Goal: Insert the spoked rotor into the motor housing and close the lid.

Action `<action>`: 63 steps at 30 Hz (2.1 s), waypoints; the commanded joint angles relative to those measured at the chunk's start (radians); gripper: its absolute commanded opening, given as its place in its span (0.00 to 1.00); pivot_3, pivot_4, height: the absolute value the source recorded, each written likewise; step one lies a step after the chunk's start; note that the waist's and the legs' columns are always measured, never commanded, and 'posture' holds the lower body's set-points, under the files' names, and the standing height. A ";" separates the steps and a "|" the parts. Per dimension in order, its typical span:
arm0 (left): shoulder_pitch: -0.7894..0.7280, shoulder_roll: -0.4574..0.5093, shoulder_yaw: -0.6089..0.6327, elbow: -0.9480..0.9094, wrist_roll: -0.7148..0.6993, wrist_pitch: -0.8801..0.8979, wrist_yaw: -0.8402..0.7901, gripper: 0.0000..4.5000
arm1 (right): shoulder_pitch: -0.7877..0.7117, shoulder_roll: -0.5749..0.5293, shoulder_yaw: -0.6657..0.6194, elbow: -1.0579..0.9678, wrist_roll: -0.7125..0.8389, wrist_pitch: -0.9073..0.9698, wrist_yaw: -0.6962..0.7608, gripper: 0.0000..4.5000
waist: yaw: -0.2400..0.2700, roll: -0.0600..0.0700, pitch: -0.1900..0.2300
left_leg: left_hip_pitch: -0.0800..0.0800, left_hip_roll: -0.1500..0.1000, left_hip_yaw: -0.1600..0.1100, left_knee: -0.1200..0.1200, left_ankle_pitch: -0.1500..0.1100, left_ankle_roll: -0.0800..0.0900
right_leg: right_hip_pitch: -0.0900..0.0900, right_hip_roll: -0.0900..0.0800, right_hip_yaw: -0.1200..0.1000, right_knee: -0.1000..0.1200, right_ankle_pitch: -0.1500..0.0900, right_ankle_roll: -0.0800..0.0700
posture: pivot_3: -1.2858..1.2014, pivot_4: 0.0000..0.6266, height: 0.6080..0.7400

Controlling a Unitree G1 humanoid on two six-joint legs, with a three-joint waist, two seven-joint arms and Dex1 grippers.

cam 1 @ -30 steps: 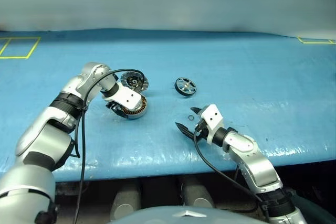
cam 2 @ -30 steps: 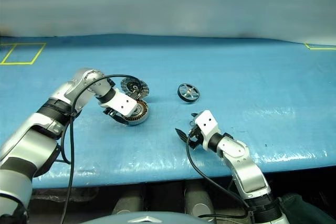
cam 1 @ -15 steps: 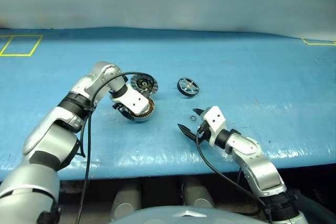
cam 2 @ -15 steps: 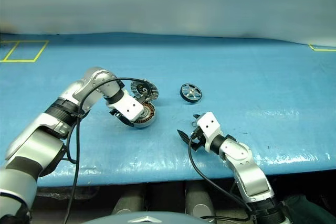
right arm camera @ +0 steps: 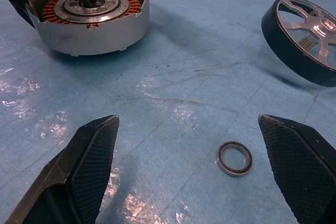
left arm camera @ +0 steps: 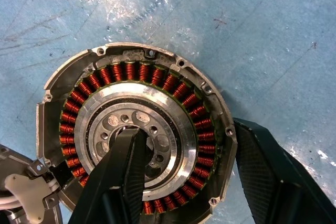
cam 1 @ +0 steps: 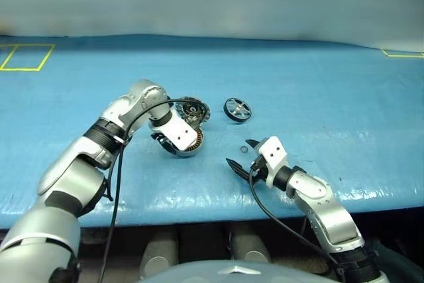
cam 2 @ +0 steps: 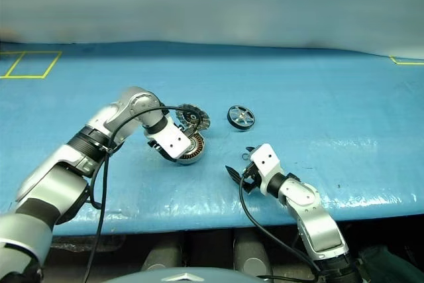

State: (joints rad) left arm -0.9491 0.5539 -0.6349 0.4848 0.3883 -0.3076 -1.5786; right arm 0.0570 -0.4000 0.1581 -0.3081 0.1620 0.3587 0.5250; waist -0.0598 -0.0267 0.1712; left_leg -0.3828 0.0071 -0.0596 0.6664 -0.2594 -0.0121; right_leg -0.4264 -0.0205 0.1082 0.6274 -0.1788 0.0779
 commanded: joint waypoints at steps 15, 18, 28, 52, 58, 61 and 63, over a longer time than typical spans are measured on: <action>0.022 0.088 -0.062 -0.246 -0.102 0.190 -0.036 0.49 | -0.026 0.001 0.007 -0.014 -0.005 -0.009 0.011 1.00 | -0.002 0.000 0.000 | 0.000 0.000 0.000 0.000 0.000 0.000 | -0.001 0.000 0.000 0.000 0.000 0.000 | 0.52 0.24 1.00; 0.024 0.088 -0.058 -0.244 -0.113 0.195 -0.036 0.65 | -0.029 0.002 0.008 -0.013 -0.006 -0.009 0.011 1.00 | -0.002 0.000 0.000 | 0.000 0.000 0.000 0.000 0.000 0.000 | -0.001 0.000 0.000 0.000 0.000 0.000 | 0.52 0.24 1.00; 0.069 0.140 0.017 -0.362 -0.207 0.361 -0.036 0.90 | -0.037 0.006 0.003 -0.005 -0.003 -0.011 0.017 1.00 | -0.003 0.000 0.000 | 0.000 0.000 0.000 0.000 0.000 0.000 | 0.000 0.000 0.000 0.001 0.000 0.000 | 0.52 0.24 1.00; 0.598 0.096 0.609 -0.726 -0.783 0.768 0.405 0.90 | -0.052 0.040 -0.059 0.076 0.000 0.092 -0.068 1.00 | -0.006 0.000 0.000 | 0.002 0.001 0.000 -0.001 0.000 0.000 | 0.000 0.000 -0.001 0.002 0.000 -0.001 | 0.52 0.24 1.00; 0.773 0.009 0.669 -0.744 -0.825 0.727 0.528 0.91 | -0.056 0.022 -0.025 0.089 -0.035 0.111 -0.061 0.63 | -0.005 0.000 0.000 | 0.005 0.001 0.001 0.000 0.000 0.000 | 0.003 -0.001 -0.001 0.002 0.000 -0.001 | 0.52 0.24 1.00; 0.851 -0.032 0.679 -0.753 -0.826 0.696 0.579 0.91 | -0.065 0.025 -0.009 0.091 -0.041 0.124 -0.064 0.41 | -0.005 -0.001 -0.001 | 0.006 0.001 0.001 0.000 0.000 0.000 | 0.004 -0.001 -0.001 0.001 0.000 -0.001 | 0.52 0.24 1.00; 0.891 -0.041 0.676 -0.757 -0.820 0.686 0.594 0.91 | -0.070 0.024 -0.002 0.094 -0.050 0.132 -0.068 0.28 | -0.005 -0.001 -0.001 | 0.006 0.001 0.001 0.000 0.000 0.000 | 0.004 -0.001 -0.001 0.001 0.000 -0.001 | 0.52 0.24 1.00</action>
State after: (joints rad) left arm -0.0638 0.5127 0.0208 -0.2284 -0.4143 0.4038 -0.9996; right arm -0.0118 -0.3679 0.1556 -0.2109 0.1243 0.4717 0.4611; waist -0.0650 -0.0279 0.1699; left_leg -0.3768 0.0083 -0.0583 0.6666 -0.2593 -0.0123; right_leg -0.4226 -0.0216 0.1077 0.6285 -0.1791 0.0771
